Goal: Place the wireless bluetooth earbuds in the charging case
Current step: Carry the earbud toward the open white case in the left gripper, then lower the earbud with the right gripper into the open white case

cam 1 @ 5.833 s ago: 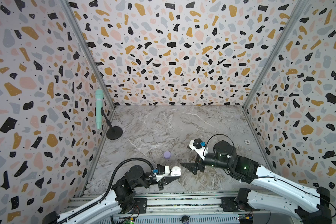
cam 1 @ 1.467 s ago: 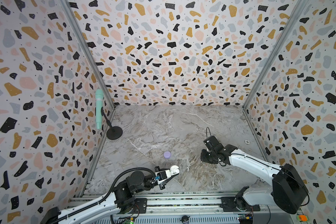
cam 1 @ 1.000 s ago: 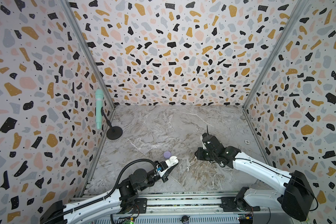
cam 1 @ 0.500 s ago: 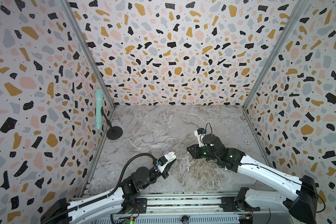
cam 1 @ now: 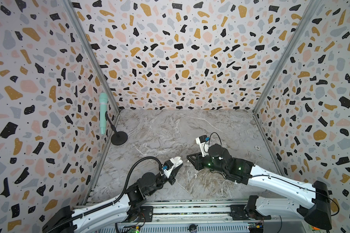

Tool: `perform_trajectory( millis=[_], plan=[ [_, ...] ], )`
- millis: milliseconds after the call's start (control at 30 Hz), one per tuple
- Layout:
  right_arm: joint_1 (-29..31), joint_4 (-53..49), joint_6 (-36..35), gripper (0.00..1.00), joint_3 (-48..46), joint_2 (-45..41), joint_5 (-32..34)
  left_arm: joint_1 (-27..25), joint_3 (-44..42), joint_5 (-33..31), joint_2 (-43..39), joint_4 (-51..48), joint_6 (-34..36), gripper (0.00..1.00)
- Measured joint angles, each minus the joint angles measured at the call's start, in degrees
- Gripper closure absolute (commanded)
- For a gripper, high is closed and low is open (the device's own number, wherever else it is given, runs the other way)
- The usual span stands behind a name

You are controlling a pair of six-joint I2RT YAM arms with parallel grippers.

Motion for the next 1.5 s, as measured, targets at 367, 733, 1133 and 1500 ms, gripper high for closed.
perform_trajectory(
  millis=[367,733,1133,1500],
  plan=[
    [3.3,2.8,-0.6,0.91,1.7,3.6,2.2,0.0,0.0,0.0,0.3,0.0,-0.9,1.0],
    [4.0,3.2,-1.2,0.92,1.9,4.7,3.5,0.0,0.0,1.7,0.2,0.0,-1.1,1.0],
    [5.0,3.7,-1.2,0.93,1.9,5.4,4.2,0.1,0.0,1.8,0.2,0.0,-1.6,1.0],
    [5.6,4.0,-1.2,0.93,1.9,5.4,5.1,0.1,0.0,1.8,0.1,0.0,-2.1,1.0]
  ],
)
